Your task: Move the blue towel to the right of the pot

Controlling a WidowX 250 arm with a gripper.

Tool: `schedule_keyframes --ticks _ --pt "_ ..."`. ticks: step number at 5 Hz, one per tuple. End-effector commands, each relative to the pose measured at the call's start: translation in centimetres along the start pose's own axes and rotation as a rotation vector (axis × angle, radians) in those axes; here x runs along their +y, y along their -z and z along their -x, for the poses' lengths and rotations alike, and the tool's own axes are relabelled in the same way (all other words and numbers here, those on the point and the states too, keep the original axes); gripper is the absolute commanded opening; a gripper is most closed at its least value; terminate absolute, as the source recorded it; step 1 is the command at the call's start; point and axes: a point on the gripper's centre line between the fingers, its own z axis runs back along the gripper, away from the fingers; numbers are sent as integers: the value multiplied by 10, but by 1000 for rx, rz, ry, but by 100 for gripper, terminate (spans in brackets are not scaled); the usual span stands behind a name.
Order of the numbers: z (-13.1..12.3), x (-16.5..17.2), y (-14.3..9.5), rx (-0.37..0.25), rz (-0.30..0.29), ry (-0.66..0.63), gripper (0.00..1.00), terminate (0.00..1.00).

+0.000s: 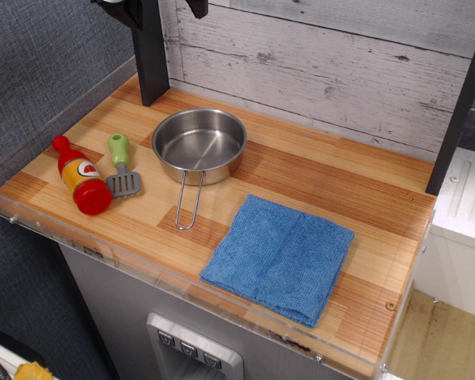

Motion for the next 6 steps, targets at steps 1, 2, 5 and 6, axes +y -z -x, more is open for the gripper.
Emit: schedule_keyframes --ticks 1,2,5,6 --pt "0 0 0 0 0 0 100 0" --pt "-14 5 -6 -54 -51 -28 100 0" --pt "-33 11 18 0 -42 -50 100 0" --pt "14 -10 21 105 8 5 100 0"
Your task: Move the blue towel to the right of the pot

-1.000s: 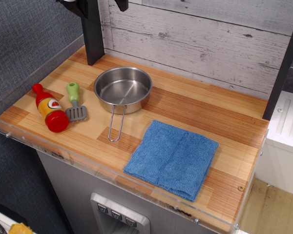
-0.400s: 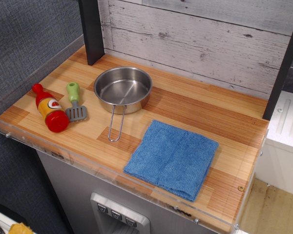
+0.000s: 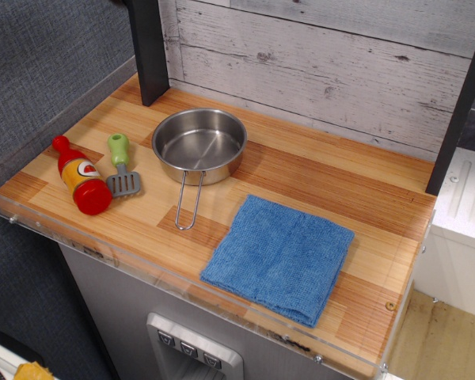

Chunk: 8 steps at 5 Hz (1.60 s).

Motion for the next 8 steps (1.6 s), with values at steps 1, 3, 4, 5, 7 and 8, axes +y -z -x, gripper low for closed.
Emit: schedule_keyframes --ticks 1,3,4,5,7,8 --pt "63 -26 -9 100 61 112 100 0" --pt "111 -38 -11 193 85 168 100 0" --pt "136 -41 -12 244 84 213 100 0" --pt "157 -43 -12 290 61 259 100 0" --pt "185 -42 2 360 6 354 100 0" --pt "200 -43 9 398 -4 382 100 0"
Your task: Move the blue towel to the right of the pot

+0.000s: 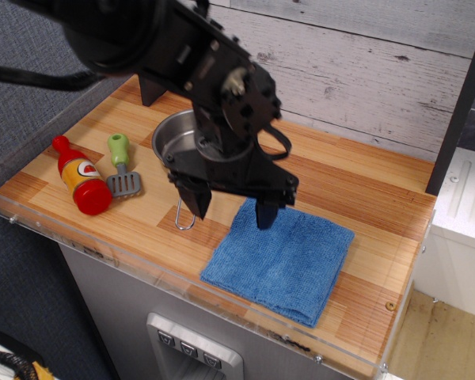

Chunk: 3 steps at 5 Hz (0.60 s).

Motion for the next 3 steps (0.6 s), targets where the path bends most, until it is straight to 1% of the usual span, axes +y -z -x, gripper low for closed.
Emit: schedule_keyframes --ticks 1,2,3 --pt "18 -12 14 47 22 46 100 0" --pt "27 -22 23 84 49 52 100 0" --pt "30 -24 29 80 35 53 100 0"
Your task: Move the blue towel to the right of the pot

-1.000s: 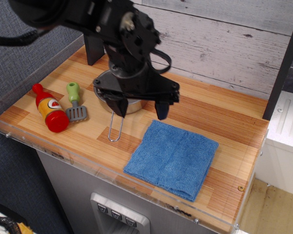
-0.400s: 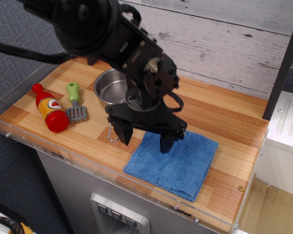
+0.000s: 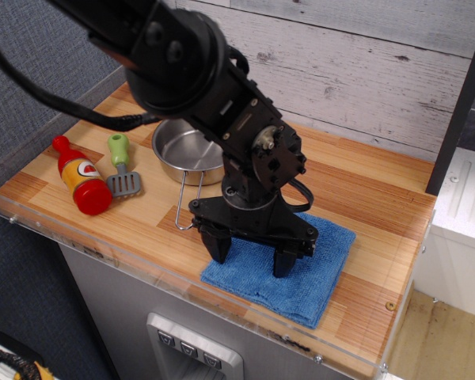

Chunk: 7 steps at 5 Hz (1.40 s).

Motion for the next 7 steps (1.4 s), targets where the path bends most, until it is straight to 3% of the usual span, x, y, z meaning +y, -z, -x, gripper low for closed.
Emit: schedule_keyframes --ticks 1,4,7 --pt "-7 0 -1 -73 -34 25 100 0" --pt "-53 0 11 -96 -56 -25 100 0" --pt "-96 -17 27 -79 -37 -66 100 0"
